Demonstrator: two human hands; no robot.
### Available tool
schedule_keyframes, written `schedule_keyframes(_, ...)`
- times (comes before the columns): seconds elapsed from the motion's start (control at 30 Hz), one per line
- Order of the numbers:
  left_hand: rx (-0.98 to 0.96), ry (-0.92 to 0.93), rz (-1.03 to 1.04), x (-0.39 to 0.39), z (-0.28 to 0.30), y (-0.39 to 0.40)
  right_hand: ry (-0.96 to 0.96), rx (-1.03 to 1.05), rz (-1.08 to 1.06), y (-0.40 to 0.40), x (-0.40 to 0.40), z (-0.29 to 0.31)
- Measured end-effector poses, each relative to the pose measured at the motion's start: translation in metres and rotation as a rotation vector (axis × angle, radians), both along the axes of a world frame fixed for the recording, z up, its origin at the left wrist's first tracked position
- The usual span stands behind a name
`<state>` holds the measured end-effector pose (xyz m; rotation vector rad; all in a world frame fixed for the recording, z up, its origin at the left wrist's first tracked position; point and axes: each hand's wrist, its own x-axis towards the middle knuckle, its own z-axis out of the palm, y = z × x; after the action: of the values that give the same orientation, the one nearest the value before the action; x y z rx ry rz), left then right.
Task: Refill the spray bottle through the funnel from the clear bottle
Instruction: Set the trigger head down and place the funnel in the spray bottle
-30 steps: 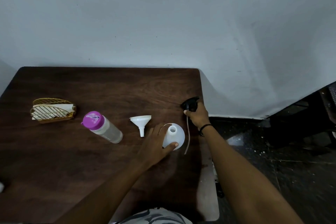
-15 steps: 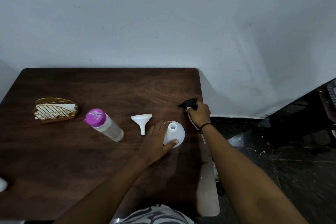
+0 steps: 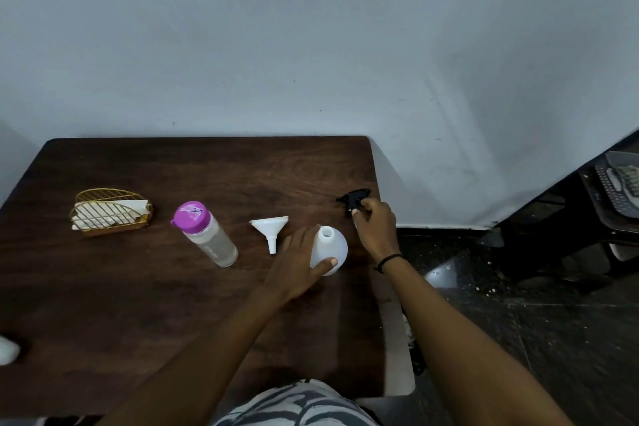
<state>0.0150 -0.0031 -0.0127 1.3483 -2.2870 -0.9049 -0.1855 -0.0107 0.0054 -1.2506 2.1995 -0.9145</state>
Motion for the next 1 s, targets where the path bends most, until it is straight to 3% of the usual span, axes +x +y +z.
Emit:
schedule_keyframes(0.23, 0.017, 0.024, 0.127, 0.025, 0.01, 0.001, -0.049, -0.334, -0.035, 0.056, 0.05, 0.043)
schedule_keyframes(0.4, 0.03, 0.087, 0.291, 0.05, 0.009, 0.006, 0.112, -0.547, 0.262, 0.101, 0.107, 0.067)
schedule_keyframes(0.57, 0.055, 0.159, 0.39, 0.065, -0.004, 0.01, -0.02, -0.331, 0.417, 0.08, 0.152, 0.039)
schedule_keyframes(0.77, 0.177, 0.191, 0.486, 0.071, -0.019, 0.001, 0.015, 0.018, 0.359, 0.038, 0.172, 0.019)
schedule_keyframes(1.0, 0.263, 0.18, 0.516, 0.075, -0.032, -0.017, 0.025, 0.201, 0.234, 0.008, 0.18, 0.006)
